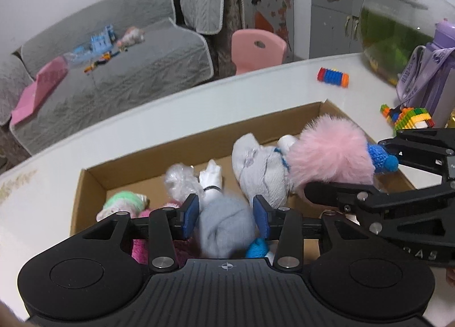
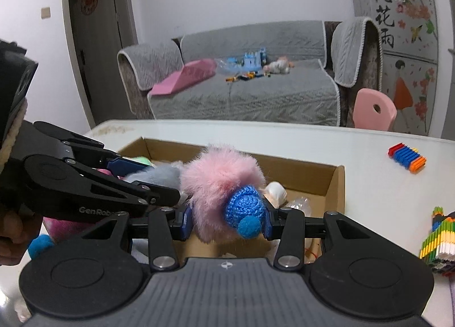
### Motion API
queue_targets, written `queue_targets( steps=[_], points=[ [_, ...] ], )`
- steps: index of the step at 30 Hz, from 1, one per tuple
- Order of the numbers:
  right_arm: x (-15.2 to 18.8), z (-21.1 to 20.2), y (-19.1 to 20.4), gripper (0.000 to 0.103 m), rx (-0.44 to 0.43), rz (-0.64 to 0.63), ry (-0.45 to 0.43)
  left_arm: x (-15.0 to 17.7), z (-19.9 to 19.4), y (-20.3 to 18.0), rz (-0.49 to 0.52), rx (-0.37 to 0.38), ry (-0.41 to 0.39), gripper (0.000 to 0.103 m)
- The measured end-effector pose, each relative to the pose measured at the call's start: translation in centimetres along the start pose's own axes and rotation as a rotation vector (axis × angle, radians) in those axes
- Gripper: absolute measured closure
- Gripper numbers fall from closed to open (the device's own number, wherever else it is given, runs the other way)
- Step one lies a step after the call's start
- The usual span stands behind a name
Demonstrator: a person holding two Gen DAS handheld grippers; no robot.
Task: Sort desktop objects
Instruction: 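Lift the grey sock and pink plush and carry them over the box, then open both grippers to drop the grey sock and pink plush into the box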
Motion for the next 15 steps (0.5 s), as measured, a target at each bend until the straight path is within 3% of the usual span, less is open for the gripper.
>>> queue_targets(
  steps=[2,5,7,8,9,15],
  points=[
    [0.3,0.2,0.1,0.061,0.015,-0.015,0.011,0.3,0.3,0.0,-0.006,0.012,0.015,0.051],
    [0.7,0.3,0.2,0.058,0.021,-0.018,0.028,0.6,0.2,-0.1,-0.001,0.005,0.019,0.038],
    [0.9,0.3,0.1,0.049,0.039,-0.022,0.03,0.6,-0.4,0.1,-0.004,-0.017,0.009,0.037],
    [0.8,0.4,-0.1,0.038,0.05,-0.021,0.022,0.7,-1.0,0.4,-0.011,-0.016,-0.004,0.034],
    [0.7,0.2,-0.2,0.033,0.056,-0.017,0.011,0.5,-1.6,0.4,-0.018,-0.015,-0.017,0.032],
    [-0.8,-1.9,0.0,0.035,0.018,-0.01,-0.067,0.7,-8.1,1.7,-0.056,-0.064,-0.144,0.024]
  ],
)
Point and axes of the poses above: each gripper's, at about its wrist camera, not at the fingertips, and z roughly the way its jaws point, y to its left, x to its underside, the point moved 7 cm from there along z, roughly the way its jaws point, and after that the axes turned 14 degrees about z, right-handed, at the moved point
